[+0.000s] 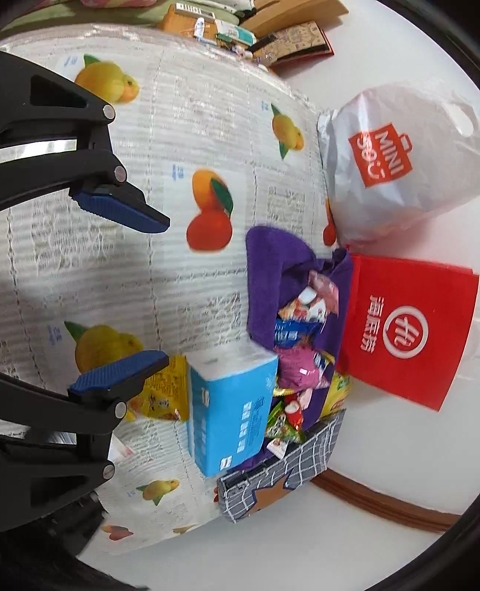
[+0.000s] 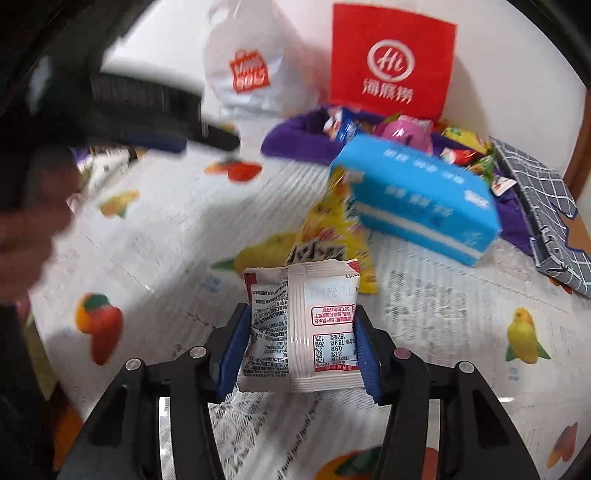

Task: Organize snacks
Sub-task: 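Grasp the white sauce packet with right tool while left tool approaches yellow bag, then grasp the yellow snack bag with the left tool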

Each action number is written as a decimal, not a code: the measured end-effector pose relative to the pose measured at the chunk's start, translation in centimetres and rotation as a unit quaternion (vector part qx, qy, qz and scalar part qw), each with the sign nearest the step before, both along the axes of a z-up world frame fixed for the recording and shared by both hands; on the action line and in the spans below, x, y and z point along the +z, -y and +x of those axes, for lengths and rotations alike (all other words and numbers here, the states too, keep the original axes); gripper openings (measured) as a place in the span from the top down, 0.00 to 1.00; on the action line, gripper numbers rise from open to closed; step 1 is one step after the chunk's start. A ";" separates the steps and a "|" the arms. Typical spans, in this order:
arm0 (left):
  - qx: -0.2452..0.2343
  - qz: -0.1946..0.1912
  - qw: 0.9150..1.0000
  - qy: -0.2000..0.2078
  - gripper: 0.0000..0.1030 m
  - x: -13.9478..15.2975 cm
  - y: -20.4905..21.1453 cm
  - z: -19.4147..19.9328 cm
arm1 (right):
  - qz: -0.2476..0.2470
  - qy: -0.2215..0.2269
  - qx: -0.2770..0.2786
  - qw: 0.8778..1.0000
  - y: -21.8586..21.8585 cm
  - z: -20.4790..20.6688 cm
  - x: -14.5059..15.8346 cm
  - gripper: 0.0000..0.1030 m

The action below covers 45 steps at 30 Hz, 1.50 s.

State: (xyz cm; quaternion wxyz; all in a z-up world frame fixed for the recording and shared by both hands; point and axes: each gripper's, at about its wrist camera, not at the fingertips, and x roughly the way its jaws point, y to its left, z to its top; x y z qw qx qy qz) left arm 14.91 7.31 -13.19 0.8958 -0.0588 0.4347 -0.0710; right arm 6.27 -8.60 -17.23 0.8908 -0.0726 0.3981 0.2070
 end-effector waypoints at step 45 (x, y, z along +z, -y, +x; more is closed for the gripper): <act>-0.053 0.003 0.998 0.030 0.53 -6.2 6.6 1.2 | -0.034 -0.024 -0.179 0.983 10.8 9.1 -3.8 0.46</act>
